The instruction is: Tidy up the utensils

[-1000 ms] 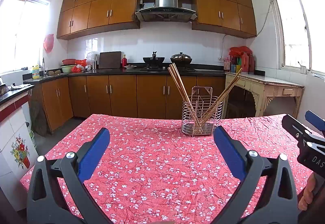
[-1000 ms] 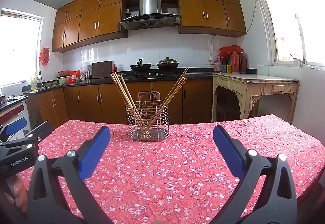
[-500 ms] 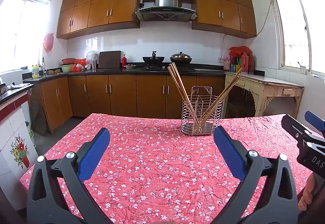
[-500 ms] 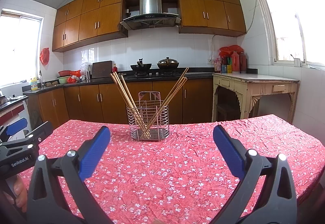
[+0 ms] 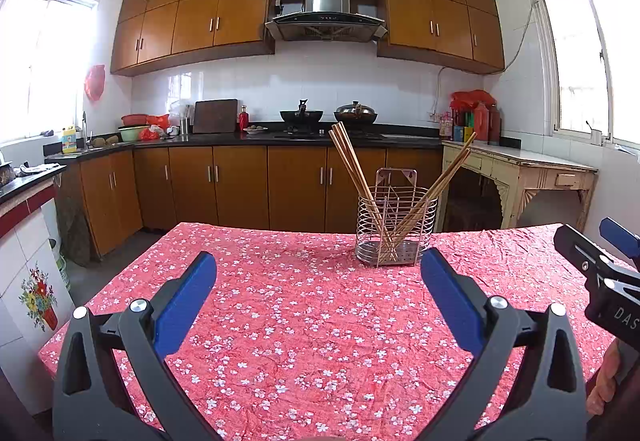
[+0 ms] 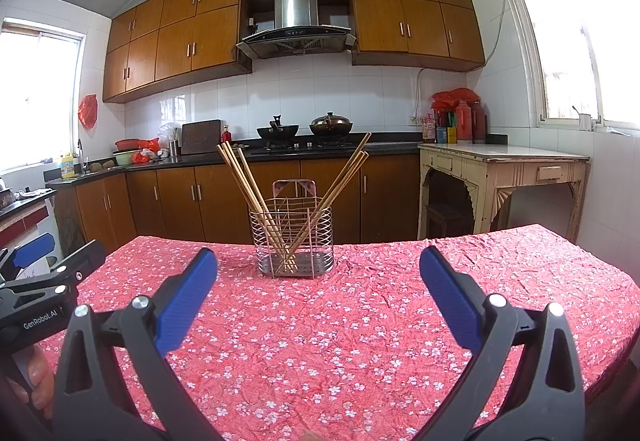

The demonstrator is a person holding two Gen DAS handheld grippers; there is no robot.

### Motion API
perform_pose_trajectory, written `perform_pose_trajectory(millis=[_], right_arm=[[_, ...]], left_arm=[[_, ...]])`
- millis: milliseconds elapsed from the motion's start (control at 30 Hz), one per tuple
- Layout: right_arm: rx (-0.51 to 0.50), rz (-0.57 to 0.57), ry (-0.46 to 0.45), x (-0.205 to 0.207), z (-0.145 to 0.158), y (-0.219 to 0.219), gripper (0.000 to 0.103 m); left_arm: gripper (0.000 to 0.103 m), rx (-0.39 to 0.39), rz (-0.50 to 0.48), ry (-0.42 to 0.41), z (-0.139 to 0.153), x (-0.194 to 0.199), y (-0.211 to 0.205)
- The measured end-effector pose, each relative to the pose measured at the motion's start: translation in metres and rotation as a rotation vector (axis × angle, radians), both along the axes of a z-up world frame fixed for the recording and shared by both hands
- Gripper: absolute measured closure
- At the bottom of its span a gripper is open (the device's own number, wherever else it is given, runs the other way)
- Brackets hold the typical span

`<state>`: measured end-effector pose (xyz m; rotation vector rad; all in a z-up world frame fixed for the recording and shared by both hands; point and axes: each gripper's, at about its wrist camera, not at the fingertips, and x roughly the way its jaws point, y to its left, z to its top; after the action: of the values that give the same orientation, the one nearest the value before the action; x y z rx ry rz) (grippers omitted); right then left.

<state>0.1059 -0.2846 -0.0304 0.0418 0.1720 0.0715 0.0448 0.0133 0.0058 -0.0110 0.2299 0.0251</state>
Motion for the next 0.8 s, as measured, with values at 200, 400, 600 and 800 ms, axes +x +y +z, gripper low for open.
perform_pose_trajectory(millis=[200,400,600,800], right_arm=[[0.001,0.000,-0.001,0.0002,-0.0004,-0.0008,0.004],[0.002,0.001,-0.003,-0.0008,-0.0007,0.0004,0.004],[0.003,0.001,-0.004,-0.0012,-0.0007,0.0003,0.004],[0.003,0.001,-0.003,-0.0005,-0.0005,-0.0005,0.004]], left_arm=[[0.002,0.000,0.001,-0.001,0.0006,0.0006,-0.0002],[0.002,-0.001,-0.001,0.000,0.0008,0.0008,-0.0001],[0.002,-0.001,-0.002,0.002,-0.0003,-0.0004,-0.0012],[0.002,0.000,0.003,-0.004,-0.0011,-0.0016,-0.0017]])
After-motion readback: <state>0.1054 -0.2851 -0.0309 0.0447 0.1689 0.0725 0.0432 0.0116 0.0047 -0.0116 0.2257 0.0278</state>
